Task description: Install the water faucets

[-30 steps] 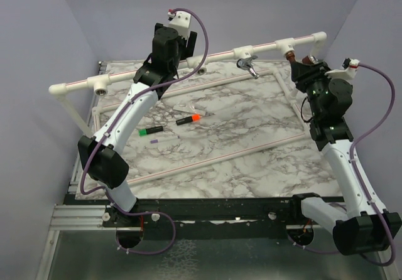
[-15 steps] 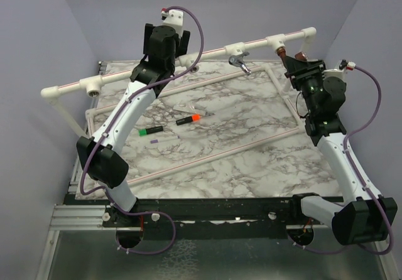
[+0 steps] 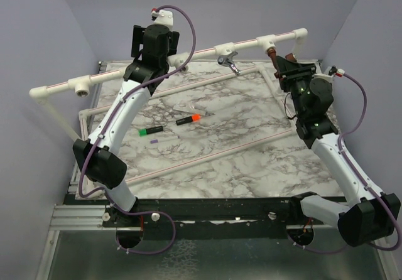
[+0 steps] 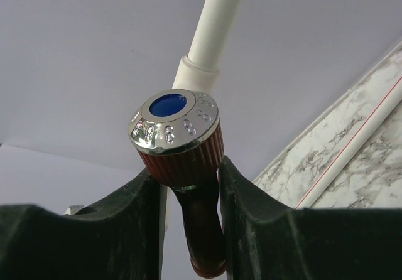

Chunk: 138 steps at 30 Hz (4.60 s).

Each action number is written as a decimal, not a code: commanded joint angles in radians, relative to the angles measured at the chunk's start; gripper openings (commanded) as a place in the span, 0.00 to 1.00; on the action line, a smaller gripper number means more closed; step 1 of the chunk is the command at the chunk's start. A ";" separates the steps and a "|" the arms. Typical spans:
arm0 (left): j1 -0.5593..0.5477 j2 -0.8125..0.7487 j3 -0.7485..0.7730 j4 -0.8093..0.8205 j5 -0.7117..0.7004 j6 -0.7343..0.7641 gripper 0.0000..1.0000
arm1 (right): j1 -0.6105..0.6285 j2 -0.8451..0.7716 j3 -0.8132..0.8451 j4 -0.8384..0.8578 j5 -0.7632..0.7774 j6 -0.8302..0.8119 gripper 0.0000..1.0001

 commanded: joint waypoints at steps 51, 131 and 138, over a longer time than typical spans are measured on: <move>-0.091 -0.006 -0.129 0.010 0.203 -0.076 0.92 | 0.117 -0.313 0.108 -0.626 0.126 -1.018 0.76; -0.091 -0.004 -0.143 0.011 0.220 -0.070 0.92 | 0.119 -0.147 -0.155 0.179 -0.018 -2.332 0.01; -0.091 -0.005 -0.143 0.010 0.218 -0.069 0.92 | 0.120 -0.155 -0.061 0.100 -0.009 -1.851 0.00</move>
